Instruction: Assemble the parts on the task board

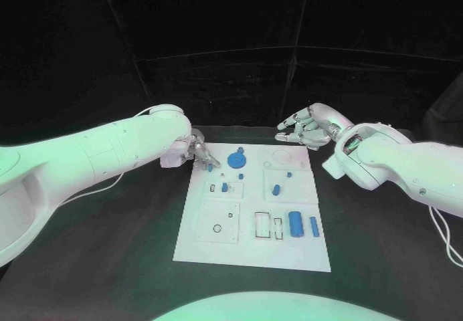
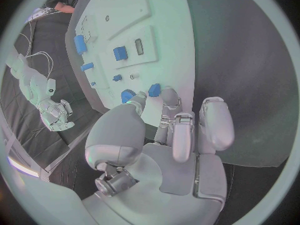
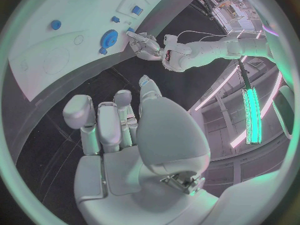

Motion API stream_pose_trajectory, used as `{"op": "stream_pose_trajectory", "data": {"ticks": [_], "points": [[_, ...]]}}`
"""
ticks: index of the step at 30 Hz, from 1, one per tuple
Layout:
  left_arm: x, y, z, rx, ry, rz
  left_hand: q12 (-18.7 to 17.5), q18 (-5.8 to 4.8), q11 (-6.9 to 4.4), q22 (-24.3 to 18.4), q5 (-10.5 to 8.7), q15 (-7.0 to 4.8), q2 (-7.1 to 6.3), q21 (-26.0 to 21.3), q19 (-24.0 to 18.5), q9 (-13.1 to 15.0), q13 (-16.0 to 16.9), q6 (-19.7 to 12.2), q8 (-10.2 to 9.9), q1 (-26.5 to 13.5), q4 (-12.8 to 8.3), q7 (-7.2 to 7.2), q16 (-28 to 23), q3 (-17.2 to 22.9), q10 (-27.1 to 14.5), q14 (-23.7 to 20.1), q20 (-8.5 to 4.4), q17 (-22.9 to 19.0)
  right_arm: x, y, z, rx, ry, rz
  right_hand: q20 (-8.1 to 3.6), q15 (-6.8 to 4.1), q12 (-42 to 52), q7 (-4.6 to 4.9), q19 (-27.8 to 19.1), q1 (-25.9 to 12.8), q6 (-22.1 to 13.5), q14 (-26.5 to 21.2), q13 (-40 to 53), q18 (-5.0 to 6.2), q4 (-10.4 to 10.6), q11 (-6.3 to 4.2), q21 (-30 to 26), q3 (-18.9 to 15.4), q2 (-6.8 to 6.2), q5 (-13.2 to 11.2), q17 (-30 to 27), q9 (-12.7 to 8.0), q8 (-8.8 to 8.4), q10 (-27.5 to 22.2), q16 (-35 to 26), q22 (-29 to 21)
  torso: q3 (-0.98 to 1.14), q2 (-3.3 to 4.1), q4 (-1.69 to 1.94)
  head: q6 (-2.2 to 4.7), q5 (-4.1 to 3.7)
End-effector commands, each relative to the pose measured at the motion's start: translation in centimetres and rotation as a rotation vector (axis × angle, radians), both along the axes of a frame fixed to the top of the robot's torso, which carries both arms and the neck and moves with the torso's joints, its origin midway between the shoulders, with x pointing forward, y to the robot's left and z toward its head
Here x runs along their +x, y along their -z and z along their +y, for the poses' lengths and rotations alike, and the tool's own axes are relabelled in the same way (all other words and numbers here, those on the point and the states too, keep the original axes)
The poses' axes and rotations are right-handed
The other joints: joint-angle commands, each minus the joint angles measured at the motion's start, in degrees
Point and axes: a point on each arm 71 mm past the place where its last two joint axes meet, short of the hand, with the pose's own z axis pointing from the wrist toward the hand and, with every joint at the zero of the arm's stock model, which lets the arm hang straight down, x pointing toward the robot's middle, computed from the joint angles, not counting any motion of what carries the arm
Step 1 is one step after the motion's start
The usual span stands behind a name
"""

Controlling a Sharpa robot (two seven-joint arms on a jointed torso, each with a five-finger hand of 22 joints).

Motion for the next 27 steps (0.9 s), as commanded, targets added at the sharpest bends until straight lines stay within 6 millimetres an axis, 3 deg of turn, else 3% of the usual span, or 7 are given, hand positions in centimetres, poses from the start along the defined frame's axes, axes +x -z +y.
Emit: {"op": "stream_pose_trajectory", "data": {"ticks": [1,27], "points": [[0.05,-0.16,-0.25,-0.011,0.008,-0.018,0.09,0.47,-0.15,0.1,-0.1,0.32,0.18,0.16,0.17,-0.06,0.07,0.4,-0.04,0.67,0.09,-0.08,0.19,-0.39,-0.12,6.14,0.36,15.09,0.03,-0.16,0.09,0.002,-0.005,-0.009,-0.08,-0.42,-0.16,0.08,-0.13,-0.31,-0.49,1.22,-0.06,0.55,0.0,-0.1,-0.38,-0.43,0.45,0.16,-0.07,-0.08,0.39,-0.29,-0.23,-0.06,-0.02,-0.01,0.01,-0.02,0.01],[-0.24,-0.32,-0.02,-0.022,-0.008,-0.047,0.77,0.41,-0.65,0.59,-0.1,-0.07,1.5,0.32,0.39,-0.28,-0.19,1.95,1.35,6.71,-3.14,-0.65,0.19,-0.37,0.32,6.14,0.05,15.09,0.08,-0.07,0.11,-0.002,-0.006,0.0,-0.08,-0.42,-0.11,0.08,-0.09,-0.2,-0.5,1.24,-0.02,0.54,0.07,-0.1,-0.39,-0.48,0.58,0.36,0.02,-0.08,0.41,-0.29,-0.2,-0.04,0.01,0.03,-0.05,-0.11,0.04]]}}
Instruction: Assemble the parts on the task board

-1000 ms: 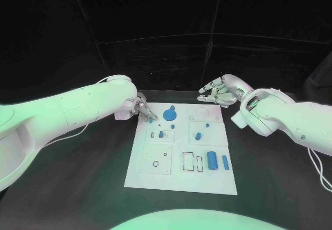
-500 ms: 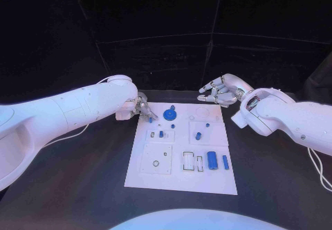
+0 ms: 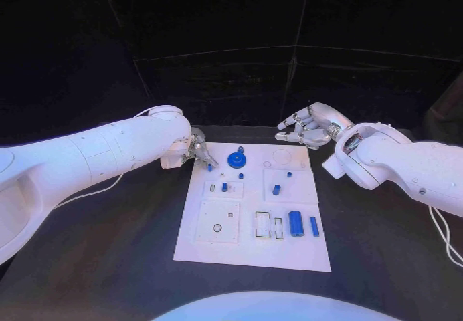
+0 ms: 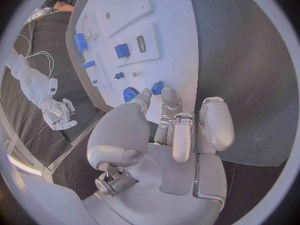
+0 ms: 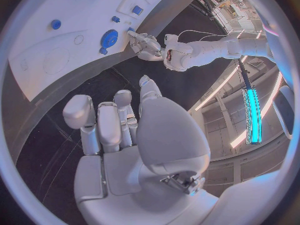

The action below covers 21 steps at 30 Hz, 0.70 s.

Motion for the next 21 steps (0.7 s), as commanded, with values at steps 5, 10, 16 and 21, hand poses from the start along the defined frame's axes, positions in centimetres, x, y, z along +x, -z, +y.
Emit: {"op": "stream_pose_trajectory", "data": {"ticks": [5,10,16,21], "points": [[0.01,-0.2,-0.01,-0.007,-0.003,-0.021,0.45,0.45,-0.78,0.01,-0.08,-0.28,1.31,0.2,0.34,0.51,-0.18,1.1,1.37,2.21,-1.33,-0.48,0.19,0.76,0.14,6.15,-0.1,15.09,0.02,-0.1,0.1,-0.002,-0.007,-0.001,-0.08,-0.42,-0.11,0.08,-0.09,-0.2,-0.51,1.24,-0.03,0.54,-0.1,-0.1,-0.39,-0.31,0.58,0.36,0.02,-0.08,0.21,-0.3,-0.2,-0.05,0.01,0.06,-0.07,-0.09,-0.01],[-0.14,-0.23,-0.07,-0.029,-0.005,-0.021,0.15,0.47,-1.59,0.04,-0.12,-0.9,4.07,0.14,0.32,1.3,-0.52,0.85,2.59,7.71,-4.92,-1.35,0.19,4.44,0.07,6.15,-0.6,15.09,0.04,-0.08,0.12,-0.002,-0.008,0.0,-0.08,-0.42,-0.11,0.08,-0.09,-0.2,-0.51,1.24,-0.03,0.54,-0.1,-0.1,-0.39,-0.31,0.58,0.36,0.02,-0.08,0.21,-0.3,-0.2,-0.05,-0.02,0.04,-0.04,-0.25,-0.07],[-0.4,-0.2,-0.1,-0.04,-0.003,-0.01,0.22,0.39,-1.83,0.31,-0.17,-1.18,4.39,0.27,0.41,2.2,-0.43,0.77,3.88,9.18,-6.7,-1.63,0.19,6.19,0.6,6.15,-0.95,15.09,0.05,-0.06,0.11,-0.003,-0.009,0.002,-0.08,-0.42,-0.11,0.08,-0.09,-0.2,-0.51,1.24,-0.03,0.54,-0.1,-0.1,-0.39,-0.31,0.58,0.36,0.02,-0.08,0.21,-0.3,-0.2,-0.05,0.01,0.02,0.01,-0.33,-0.06],[-0.45,-0.25,-0.07,-0.046,-0.009,-0.018,0.22,0.37,-1.94,0.36,-0.16,-1.25,4.69,0.27,0.43,2.51,-0.43,0.55,4.25,9.5,-7.22,-1.75,0.19,6.95,0.82,6.15,-1.04,15.09,0.06,-0.06,0.14,-0.003,-0.009,0.002,-0.07,-0.42,-0.06,0.07,-0.1,-0.16,-0.5,1.24,0.0,0.55,-0.05,-0.11,-0.43,-0.35,0.65,0.4,-0.01,-0.07,0.23,-0.28,-0.24,-0.09,0.01,0.03,-0.01,-0.34,0.03]]}}
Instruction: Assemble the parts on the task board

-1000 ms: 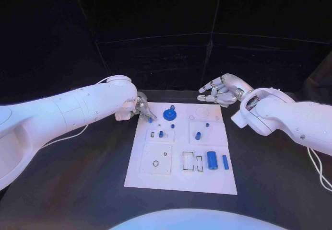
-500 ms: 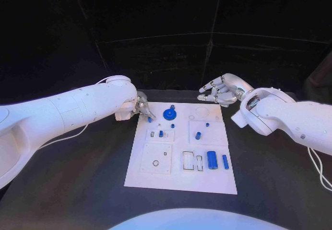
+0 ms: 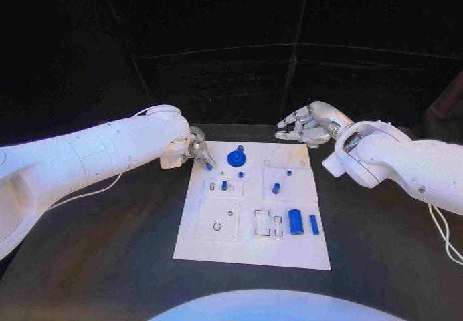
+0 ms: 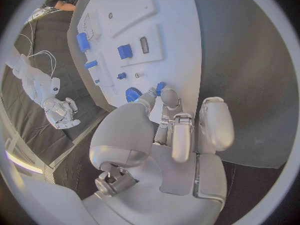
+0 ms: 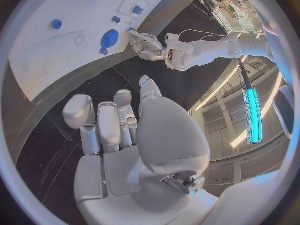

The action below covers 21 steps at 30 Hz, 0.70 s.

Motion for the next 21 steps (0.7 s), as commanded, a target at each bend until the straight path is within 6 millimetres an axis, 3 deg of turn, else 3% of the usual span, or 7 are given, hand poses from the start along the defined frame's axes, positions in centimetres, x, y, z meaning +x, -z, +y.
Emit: {"op": "stream_pose_trajectory", "data": {"ticks": [1,12,21], "points": [[0.0,-0.2,-0.1,-0.023,-0.008,-0.013,-0.24,0.37,-0.24,0.12,0.06,-0.33,0.5,0.28,-0.02,0.38,-0.07,-0.26,0.58,1.33,-0.69,-0.41,0.19,0.81,0.33,6.04,-0.63,15.09,0.0,-0.1,0.1,-0.001,-0.009,-0.001,-0.07,-0.42,-0.06,0.07,-0.1,-0.06,-0.5,1.24,-0.01,0.55,-0.05,-0.11,-0.19,-0.35,0.54,0.17,-0.01,-0.08,0.25,-0.28,-0.24,-0.09,0.01,-0.02,0.02,0.0,0.05],[-0.7,-0.7,0.2,-0.07,-0.016,-0.069,0.04,0.26,-0.34,0.56,0.04,-0.41,0.48,0.55,0.16,1.07,0.23,-0.66,1.41,1.89,-2.16,-0.49,0.19,2.6,1.09,6.04,-0.78,15.09,0.0,-0.1,0.0,-0.002,-0.007,-0.002,-0.07,-0.42,-0.06,0.07,-0.09,-0.08,-0.49,1.24,-0.02,0.54,0.0,-0.1,-0.19,-0.38,0.57,0.17,-0.03,-0.07,0.26,-0.28,-0.27,-0.08,0.06,-0.13,0.14,0.05,0.1],[-2.9,-1.4,0.3,-0.149,0.005,-0.135,0.42,0.04,-0.47,1.58,0.04,-0.53,0.08,1.35,0.66,1.45,0.6,-0.77,1.9,1.94,-3.02,-0.61,0.19,3.66,1.81,6.04,-0.9,15.09,0.1,-0.1,-0.2,-0.003,-0.002,-0.003,-0.07,-0.42,-0.07,0.07,-0.09,-0.09,-0.49,1.24,-0.03,0.55,0.01,-0.1,-0.19,-0.39,0.57,0.17,-0.05,-0.07,0.26,-0.28,-0.28,-0.09,0.01,-0.09,0.11,0.15,0.35]]}}
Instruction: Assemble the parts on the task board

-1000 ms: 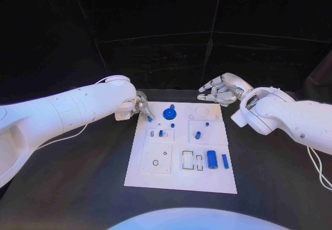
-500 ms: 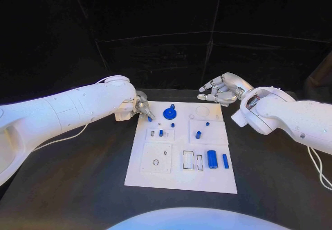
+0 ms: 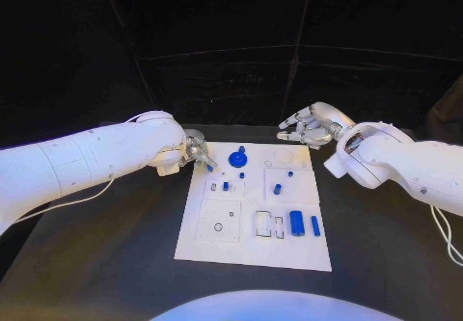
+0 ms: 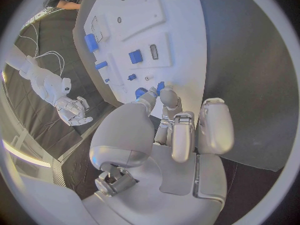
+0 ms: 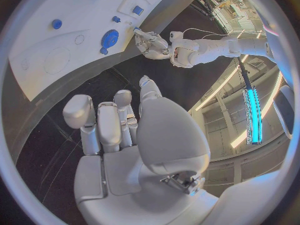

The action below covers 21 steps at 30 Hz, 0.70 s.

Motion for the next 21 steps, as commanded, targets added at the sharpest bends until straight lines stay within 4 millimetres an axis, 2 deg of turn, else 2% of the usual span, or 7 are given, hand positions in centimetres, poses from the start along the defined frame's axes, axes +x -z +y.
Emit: {"op": "stream_pose_trajectory", "data": {"ticks": [1,8,11,21], "points": [[-0.3,-0.6,-0.4,-0.062,-0.007,-0.067,0.2,0.05,-0.05,0.09,0.27,-0.54,0.2,0.27,0.27,1.45,0.06,-0.2,0.54,0.69,-2.88,-0.35,0.19,3.17,0.38,6.04,-0.1,15.09,0.0,-0.1,0.0,-0.001,-0.006,-0.004,-0.08,-0.42,-0.07,0.07,-0.09,0.04,-0.49,1.23,-0.03,0.55,0.01,-0.1,-0.19,-0.39,0.44,0.16,-0.05,-0.07,0.27,-0.29,-0.28,-0.09,-0.03,0.03,0.01,-0.02,0.03],[-1.9,-0.6,-0.4,-0.098,0.007,-0.084,0.37,-0.02,-0.12,0.42,0.27,-0.6,0.06,0.54,0.45,1.6,0.22,-0.23,0.73,0.72,-3.26,-0.41,0.19,3.76,0.71,6.04,-0.17,15.09,0.1,-0.1,0.0,-0.001,-0.006,-0.004,-0.08,-0.42,-0.04,0.07,-0.09,-0.01,-0.49,1.24,-0.02,0.55,0.09,-0.1,-0.2,-0.44,0.49,0.16,-0.03,-0.07,0.28,-0.27,-0.28,-0.09,-0.05,0.02,0.05,-0.04,0.27],[-2.3,-0.4,-0.3,-0.103,0.014,-0.079,0.37,-0.02,-0.12,0.42,0.27,-0.6,0.06,0.54,0.45,1.6,0.22,-0.23,0.73,0.72,-3.26,-0.41,0.19,3.76,0.71,6.04,-0.17,15.09,0.1,-0.1,0.0,-0.002,-0.006,-0.004,-0.08,-0.42,-0.04,0.07,-0.09,-0.01,-0.49,1.24,-0.02,0.55,0.09,-0.1,-0.2,-0.44,0.49,0.16,-0.03,-0.07,0.28,-0.27,-0.28,-0.09,-0.09,0.08,-0.06,0.03,0.38],[-3.3,0.4,-0.6,-0.097,0.042,-0.063,0.32,-0.04,-0.15,0.55,0.28,-0.64,-0.05,0.63,0.52,1.69,0.15,-0.32,0.83,0.74,-3.56,-0.42,0.19,4.33,0.82,6.04,-0.21,15.09,0.2,0.0,0.0,-0.003,-0.008,-0.002,-0.08,-0.42,-0.04,0.07,-0.09,-0.01,-0.49,1.24,-0.02,0.55,0.09,-0.1,-0.2,-0.44,0.49,0.16,-0.03,-0.07,0.28,-0.27,-0.28,-0.09,-0.03,0.15,-0.16,-0.24,0.5]]}}
